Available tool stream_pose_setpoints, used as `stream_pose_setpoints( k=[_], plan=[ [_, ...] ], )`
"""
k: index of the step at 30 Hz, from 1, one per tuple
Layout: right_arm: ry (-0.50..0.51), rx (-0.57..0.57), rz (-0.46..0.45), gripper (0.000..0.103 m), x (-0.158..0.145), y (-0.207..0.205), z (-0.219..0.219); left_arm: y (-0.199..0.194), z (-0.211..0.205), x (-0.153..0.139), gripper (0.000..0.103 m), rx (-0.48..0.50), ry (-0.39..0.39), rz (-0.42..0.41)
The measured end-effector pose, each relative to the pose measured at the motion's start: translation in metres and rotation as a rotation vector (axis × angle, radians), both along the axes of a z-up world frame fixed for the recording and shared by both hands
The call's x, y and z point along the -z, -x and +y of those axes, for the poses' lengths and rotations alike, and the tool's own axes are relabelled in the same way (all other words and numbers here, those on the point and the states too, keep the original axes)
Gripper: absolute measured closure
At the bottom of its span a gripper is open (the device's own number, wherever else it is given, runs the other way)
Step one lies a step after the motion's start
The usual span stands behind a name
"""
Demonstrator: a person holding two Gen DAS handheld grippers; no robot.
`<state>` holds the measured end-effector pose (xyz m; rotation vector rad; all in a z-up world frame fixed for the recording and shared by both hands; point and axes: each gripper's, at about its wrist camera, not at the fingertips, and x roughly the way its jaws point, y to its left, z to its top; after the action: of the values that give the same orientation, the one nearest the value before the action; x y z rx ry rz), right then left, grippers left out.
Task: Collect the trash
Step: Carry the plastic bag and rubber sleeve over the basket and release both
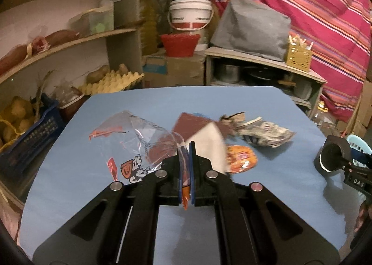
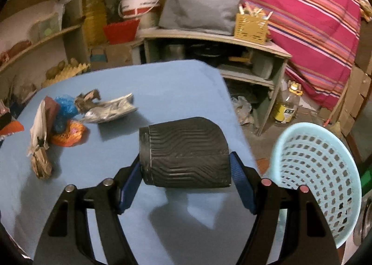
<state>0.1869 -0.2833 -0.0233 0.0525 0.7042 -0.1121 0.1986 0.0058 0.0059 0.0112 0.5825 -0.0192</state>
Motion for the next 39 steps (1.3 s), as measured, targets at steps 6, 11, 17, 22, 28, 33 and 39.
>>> stream_pose_setpoints(
  k=[6, 11, 17, 22, 28, 33, 39],
  plan=[
    [-0.004, 0.033, -0.092, 0.032, -0.02, 0.02, -0.036, 0.002, -0.044, -0.007, 0.101, 0.055, -0.003, -0.008],
    [-0.021, 0.096, -0.133, 0.032, -0.031, 0.033, -0.08, 0.007, -0.096, -0.01, 0.101, 0.124, -0.025, -0.021],
    [-0.011, 0.196, -0.155, 0.032, -0.036, 0.056, -0.135, 0.011, -0.173, -0.009, 0.101, 0.235, -0.011, -0.022],
    [-0.012, 0.275, -0.157, 0.032, -0.035, 0.074, -0.185, 0.018, -0.244, -0.006, 0.101, 0.34, -0.001, -0.02],
    [-0.047, 0.343, -0.143, 0.032, -0.025, 0.085, -0.227, 0.028, -0.313, -0.003, 0.101, 0.45, 0.012, -0.019],
    [-0.069, 0.383, -0.14, 0.032, -0.018, 0.094, -0.251, 0.031, -0.35, 0.003, 0.101, 0.507, 0.03, 0.005],
    [-0.091, 0.409, -0.133, 0.032, -0.011, 0.099, -0.268, 0.034, -0.384, 0.007, 0.101, 0.559, 0.038, 0.025]
  ],
)
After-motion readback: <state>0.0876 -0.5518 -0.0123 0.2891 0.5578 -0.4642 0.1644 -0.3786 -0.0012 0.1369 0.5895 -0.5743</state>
